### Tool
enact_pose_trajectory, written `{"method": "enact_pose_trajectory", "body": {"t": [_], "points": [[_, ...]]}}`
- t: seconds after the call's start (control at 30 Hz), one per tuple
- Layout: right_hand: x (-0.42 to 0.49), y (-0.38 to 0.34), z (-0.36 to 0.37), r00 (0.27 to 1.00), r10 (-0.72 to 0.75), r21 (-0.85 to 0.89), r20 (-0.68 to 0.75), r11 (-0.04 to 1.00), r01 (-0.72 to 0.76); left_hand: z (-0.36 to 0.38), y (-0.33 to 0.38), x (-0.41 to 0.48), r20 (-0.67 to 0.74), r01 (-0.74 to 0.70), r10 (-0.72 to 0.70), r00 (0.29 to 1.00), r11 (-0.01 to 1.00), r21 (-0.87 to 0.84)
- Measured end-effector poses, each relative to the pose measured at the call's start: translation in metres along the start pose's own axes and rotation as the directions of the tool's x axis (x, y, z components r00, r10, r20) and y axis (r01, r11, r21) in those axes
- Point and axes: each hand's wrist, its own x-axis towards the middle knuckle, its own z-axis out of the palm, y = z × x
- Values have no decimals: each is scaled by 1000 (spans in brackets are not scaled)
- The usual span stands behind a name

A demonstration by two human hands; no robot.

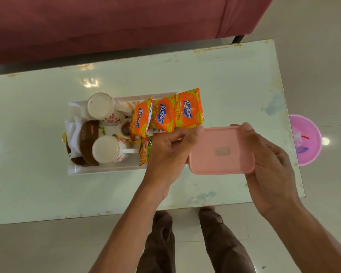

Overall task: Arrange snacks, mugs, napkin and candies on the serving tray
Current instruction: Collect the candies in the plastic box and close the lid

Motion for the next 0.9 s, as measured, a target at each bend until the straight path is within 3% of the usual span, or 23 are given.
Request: {"method": "enact_pose_trajectory", "body": {"t": [0.1, 0.27, 0.43, 0.67, 0.9], "points": [[5, -2, -1, 1000, -3, -16, -30, 1000, 2, 3, -3, -1, 17, 29, -29, 999, 1000, 10], [17, -8, -7, 999, -33, 12, -18, 999, 33, -4, -5, 2, 208, 115, -123, 970, 992, 52], [16, -6, -13, 991, 38, -63, 128, 998, -30, -2, -9, 5, 154, 108, -93, 984, 990, -89], [19, -6, -15, 998, -33, -263, 51, 964, 45, 8, -17, 1, 70, 32, -26, 997, 996, -86], [37, -31, -32, 980, -69, -394, 185, 909, 138, 16, -17, 4, 205, 42, -55, 977, 997, 70]]}}
